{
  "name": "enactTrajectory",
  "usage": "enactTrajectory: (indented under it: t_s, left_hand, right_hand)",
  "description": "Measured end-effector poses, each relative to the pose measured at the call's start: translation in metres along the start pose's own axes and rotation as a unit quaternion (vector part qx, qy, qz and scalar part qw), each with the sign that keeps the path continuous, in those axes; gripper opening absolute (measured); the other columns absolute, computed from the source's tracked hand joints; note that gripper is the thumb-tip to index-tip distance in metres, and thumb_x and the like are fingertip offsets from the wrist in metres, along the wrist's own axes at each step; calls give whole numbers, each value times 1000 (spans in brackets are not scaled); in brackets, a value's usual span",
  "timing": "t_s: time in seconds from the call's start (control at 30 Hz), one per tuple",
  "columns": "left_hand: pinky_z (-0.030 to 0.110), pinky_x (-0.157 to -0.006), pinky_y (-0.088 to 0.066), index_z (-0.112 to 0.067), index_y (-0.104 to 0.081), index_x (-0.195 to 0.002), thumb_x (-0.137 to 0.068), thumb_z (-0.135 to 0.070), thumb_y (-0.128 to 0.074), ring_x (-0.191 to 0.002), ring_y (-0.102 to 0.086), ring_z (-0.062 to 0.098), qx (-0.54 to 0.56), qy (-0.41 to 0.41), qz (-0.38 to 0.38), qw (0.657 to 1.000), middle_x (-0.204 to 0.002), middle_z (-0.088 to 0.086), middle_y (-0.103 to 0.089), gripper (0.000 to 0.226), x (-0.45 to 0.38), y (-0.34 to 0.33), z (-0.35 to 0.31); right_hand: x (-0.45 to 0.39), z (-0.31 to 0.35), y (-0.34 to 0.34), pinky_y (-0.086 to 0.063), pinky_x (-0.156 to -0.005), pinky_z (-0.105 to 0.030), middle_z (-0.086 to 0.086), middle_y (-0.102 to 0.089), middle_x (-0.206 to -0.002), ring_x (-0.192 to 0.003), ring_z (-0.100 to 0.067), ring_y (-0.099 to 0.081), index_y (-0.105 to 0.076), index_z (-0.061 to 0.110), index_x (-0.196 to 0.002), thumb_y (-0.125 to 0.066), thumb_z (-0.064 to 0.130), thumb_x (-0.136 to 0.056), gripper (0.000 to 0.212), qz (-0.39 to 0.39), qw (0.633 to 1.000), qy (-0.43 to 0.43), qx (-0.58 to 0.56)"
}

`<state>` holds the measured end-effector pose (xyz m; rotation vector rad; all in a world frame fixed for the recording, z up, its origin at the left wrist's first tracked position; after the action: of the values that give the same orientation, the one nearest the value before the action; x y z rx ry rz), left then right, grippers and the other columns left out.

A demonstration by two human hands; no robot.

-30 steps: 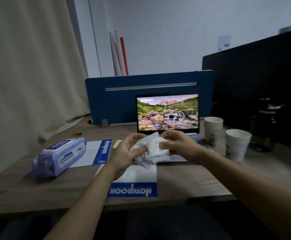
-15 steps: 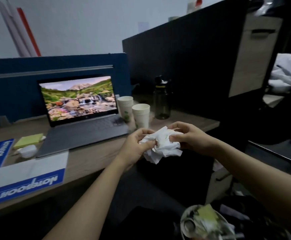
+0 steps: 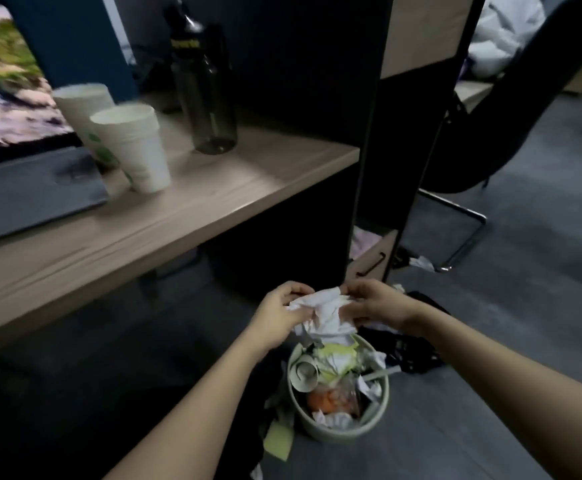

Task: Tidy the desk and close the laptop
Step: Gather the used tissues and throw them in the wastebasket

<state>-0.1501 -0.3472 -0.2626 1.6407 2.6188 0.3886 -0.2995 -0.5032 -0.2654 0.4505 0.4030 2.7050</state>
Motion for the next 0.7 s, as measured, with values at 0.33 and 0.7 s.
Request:
enactTrajectory:
  t_s: [0.33,0.7]
  left_hand:
    - [18,-73,-44,-4,-61,-104,-85,3,-64,-92,-58,14,-40,105,39,993,-98,6,-64,21,-36,-42,104]
    - [14,-86,-47,6,-50,-129,-86,7,-66,-123,-54,30,-36,145,67,987,-131,22,-56,46,-44,-60,133]
  right_hand:
    - [-28,-95,-27,-45,-71,-33,2,-62,-89,-87,-19,-61,-58,26,-94,-65,13,-84,18,-73,985,-48,152]
    - [-34,-124,-26,-46,-100,-34,2,-65,-124,-117,-19,-58,-66,17,-118,-63,9,-86,33,-99,980,-92,149]
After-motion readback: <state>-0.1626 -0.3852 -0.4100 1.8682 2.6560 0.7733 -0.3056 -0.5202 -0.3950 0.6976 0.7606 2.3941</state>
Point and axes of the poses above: each hand's wrist, its own x-axis away from the middle knuckle, its own y-axis out of the back of the hand, z = x × y, the point moved 2 cm from there along -x, towards the middle knuckle
